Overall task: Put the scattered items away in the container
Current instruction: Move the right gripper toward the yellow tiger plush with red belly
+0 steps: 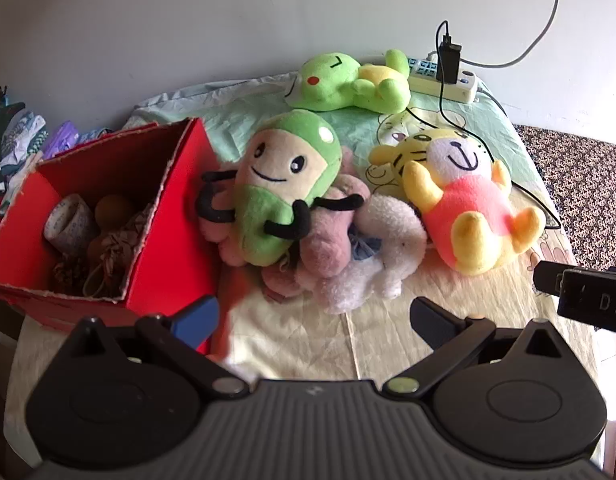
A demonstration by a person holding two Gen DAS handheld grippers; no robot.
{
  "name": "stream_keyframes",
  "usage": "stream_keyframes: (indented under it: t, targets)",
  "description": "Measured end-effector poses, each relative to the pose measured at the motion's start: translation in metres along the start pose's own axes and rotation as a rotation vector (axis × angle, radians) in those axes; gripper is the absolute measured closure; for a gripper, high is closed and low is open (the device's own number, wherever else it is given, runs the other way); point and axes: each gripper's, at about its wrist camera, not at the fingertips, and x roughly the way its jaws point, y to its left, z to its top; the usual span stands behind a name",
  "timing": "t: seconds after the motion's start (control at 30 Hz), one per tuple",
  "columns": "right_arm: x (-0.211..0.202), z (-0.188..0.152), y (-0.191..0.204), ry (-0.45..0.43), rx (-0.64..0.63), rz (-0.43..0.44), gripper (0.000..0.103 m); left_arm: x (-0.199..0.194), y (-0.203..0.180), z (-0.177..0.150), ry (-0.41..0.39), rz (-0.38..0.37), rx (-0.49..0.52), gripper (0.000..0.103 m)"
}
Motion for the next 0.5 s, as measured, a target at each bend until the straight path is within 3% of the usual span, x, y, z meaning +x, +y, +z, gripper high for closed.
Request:
stream_keyframes:
  t: [0.5]
  targets:
    - [0.005, 0.003, -0.009, -0.026, 0.009, 0.051, 0.027, 0.006, -0.013, 0.011, -0.006, -0.002, 0.058, 0.001]
